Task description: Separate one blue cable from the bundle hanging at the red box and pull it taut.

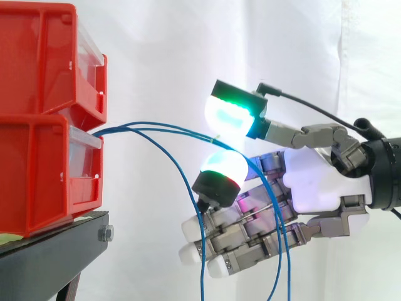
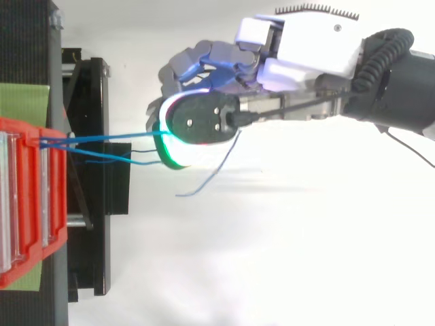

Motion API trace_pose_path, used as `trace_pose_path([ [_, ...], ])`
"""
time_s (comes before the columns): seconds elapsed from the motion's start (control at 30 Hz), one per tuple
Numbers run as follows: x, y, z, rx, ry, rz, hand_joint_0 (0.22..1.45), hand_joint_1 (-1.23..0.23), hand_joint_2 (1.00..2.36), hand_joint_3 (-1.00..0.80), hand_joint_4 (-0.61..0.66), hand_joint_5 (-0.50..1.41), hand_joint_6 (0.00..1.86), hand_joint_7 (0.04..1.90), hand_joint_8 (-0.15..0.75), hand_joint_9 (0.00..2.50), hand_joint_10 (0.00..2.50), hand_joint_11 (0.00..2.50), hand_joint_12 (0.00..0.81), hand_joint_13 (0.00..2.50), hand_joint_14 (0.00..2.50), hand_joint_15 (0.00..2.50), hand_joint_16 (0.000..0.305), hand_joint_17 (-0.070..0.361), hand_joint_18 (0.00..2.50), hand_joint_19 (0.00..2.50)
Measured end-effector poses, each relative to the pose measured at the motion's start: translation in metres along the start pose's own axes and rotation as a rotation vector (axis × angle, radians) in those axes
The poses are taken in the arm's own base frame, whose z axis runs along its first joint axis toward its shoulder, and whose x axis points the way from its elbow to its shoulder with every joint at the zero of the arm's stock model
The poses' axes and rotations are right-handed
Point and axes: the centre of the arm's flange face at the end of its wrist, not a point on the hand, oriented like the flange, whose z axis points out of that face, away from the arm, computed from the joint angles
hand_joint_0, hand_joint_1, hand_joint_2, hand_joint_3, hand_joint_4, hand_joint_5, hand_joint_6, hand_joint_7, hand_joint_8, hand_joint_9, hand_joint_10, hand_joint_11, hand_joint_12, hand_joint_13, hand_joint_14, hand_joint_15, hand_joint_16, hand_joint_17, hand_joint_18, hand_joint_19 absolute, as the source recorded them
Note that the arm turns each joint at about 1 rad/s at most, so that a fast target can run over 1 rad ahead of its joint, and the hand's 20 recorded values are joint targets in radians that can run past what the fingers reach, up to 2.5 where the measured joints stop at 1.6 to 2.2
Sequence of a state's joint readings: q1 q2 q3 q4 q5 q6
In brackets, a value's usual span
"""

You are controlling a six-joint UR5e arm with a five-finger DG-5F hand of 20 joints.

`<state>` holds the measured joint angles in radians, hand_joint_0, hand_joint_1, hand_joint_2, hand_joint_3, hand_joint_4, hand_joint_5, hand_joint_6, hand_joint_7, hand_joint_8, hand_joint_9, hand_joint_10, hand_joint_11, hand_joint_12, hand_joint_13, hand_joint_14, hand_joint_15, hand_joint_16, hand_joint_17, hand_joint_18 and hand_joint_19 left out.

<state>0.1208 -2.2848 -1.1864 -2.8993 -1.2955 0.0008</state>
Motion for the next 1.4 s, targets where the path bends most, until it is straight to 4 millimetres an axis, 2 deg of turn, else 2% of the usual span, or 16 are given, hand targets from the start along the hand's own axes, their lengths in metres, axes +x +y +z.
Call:
trace_pose_path([
  [0.1, -0.004, -0.001, 0.0, 0.003, -0.015, -0.008, 0.59, -0.54, 1.01, -0.37, 0.19, -0.18, 0.86, 1.3, 0.305, 0.66, 0.02, 0.52, 0.316, 0.43, 0.01, 0.14, 0.038, 0.086, 0.39, 0.16],
  [0.23, -0.007, -0.001, 0.0, 0.003, -0.024, -0.016, 0.58, -0.62, 1.01, -0.34, 0.2, -0.19, 0.87, 1.28, 0.307, 0.65, 0.02, 0.53, 0.317, 0.44, 0.01, 0.14, 0.038, 0.086, 0.39, 0.15],
  [0.4, -0.007, -0.001, 0.0, 0.003, -0.027, -0.018, 0.56, -0.57, 1.0, -0.5, 0.21, -0.2, 0.88, 1.26, 0.309, 0.65, 0.02, 0.54, 0.322, 0.44, 0.0, 0.14, 0.039, 0.088, 0.4, 0.15],
  [0.63, -0.006, -0.001, 0.0, -0.001, -0.026, -0.017, 0.51, -0.5, 1.0, -0.5, 0.21, -0.2, 0.88, 1.22, 0.32, 0.66, 0.01, 0.54, 0.333, 0.44, 0.01, 0.15, 0.041, 0.093, 0.4, 0.14],
  [0.8, -0.001, 0.0, 0.0, -0.003, -0.017, -0.013, 0.5, -0.51, 1.0, -0.5, 0.21, -0.19, 0.88, 1.2, 0.327, 0.67, 0.01, 0.54, 0.334, 0.44, 0.01, 0.14, 0.042, 0.094, 0.4, 0.14],
  [0.9, 0.002, 0.0, 0.0, -0.004, -0.013, -0.012, 0.56, -0.58, 1.0, -0.5, 0.2, -0.19, 0.87, 1.26, 0.314, 0.68, 0.02, 0.54, 0.316, 0.44, 0.0, 0.14, 0.038, 0.086, 0.39, 0.15],
  [1.03, 0.003, 0.0, 0.0, -0.004, -0.011, -0.011, 0.59, -0.67, 1.02, -0.33, 0.19, -0.18, 0.87, 1.32, 0.311, 0.69, 0.02, 0.55, 0.31, 0.44, 0.0, 0.14, 0.037, 0.083, 0.39, 0.14],
  [1.13, 0.003, 0.0, 0.0, -0.005, -0.01, -0.011, 0.61, -0.74, 1.02, -0.28, 0.17, -0.19, 0.88, 1.36, 0.304, 0.68, 0.02, 0.55, 0.31, 0.44, 0.01, 0.14, 0.037, 0.083, 0.39, 0.14],
  [1.4, 0.003, 0.0, 0.0, -0.007, -0.01, -0.01, 0.67, -0.83, 1.01, -0.36, 0.14, -0.19, 0.88, 1.37, 0.286, 0.66, 0.02, 0.54, 0.308, 0.43, 0.01, 0.14, 0.037, 0.082, 0.38, 0.12],
])
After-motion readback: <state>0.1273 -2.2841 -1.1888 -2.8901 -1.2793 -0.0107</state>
